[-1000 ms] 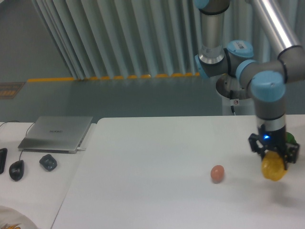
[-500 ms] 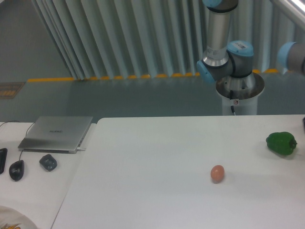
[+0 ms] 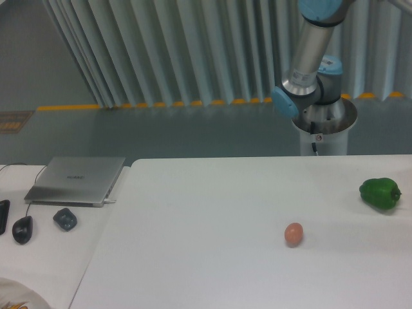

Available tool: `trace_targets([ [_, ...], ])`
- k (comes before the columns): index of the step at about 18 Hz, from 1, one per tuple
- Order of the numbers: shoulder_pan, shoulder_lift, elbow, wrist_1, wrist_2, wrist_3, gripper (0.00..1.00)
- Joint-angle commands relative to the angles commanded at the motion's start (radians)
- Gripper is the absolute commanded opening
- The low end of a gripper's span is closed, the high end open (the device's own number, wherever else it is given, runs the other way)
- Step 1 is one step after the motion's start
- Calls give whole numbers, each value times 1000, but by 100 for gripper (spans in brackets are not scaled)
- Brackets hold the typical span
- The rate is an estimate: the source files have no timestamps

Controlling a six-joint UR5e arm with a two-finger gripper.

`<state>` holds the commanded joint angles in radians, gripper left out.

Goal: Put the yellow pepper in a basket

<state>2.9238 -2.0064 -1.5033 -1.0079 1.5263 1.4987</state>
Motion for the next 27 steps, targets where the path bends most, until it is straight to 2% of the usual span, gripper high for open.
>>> trace_targets([
  [2, 0, -8, 0, 8, 0, -2, 39],
  [3, 0, -9, 0, 9, 0, -6, 61],
  [4, 0, -9, 0, 9, -2, -8, 68],
  [5, 0, -6, 0, 11, -2, -8, 80],
  [6, 0, 1, -2, 11, -2, -9, 99],
  [11, -11, 58, -20, 6, -20, -2, 100],
  [16, -26, 150, -70, -1, -135, -2, 100],
  [19, -58, 248, -109, -79, -147, 11, 100],
  [20, -78, 264, -109, -101, -146, 37, 100],
  [22, -97, 288, -109, -156, -144, 179, 100],
  [24, -112, 293, -107, -176, -143, 257, 100],
  [26, -130, 284, -103, -182, -141, 265, 100],
  [27, -133, 282, -98, -205, -141, 281, 100],
])
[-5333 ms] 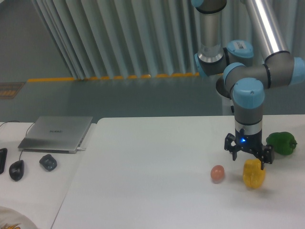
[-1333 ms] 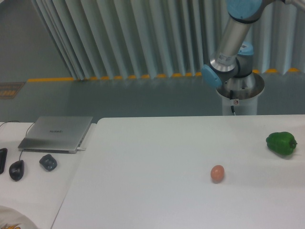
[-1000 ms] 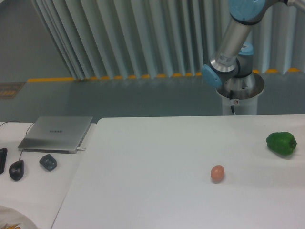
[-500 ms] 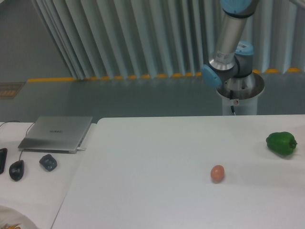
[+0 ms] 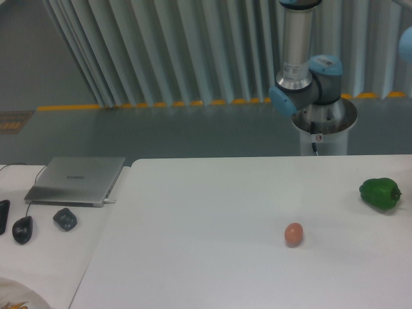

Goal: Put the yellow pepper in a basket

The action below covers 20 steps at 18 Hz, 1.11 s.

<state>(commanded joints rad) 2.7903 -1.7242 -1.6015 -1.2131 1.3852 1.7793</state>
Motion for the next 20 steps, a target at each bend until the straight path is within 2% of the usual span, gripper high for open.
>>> trace_targets([
  [3, -11, -23, 47, -116, 93, 96, 100],
  [5, -14, -43, 74, -166, 161, 140, 100],
  [20, -29, -58, 41, -169, 173, 140, 100],
])
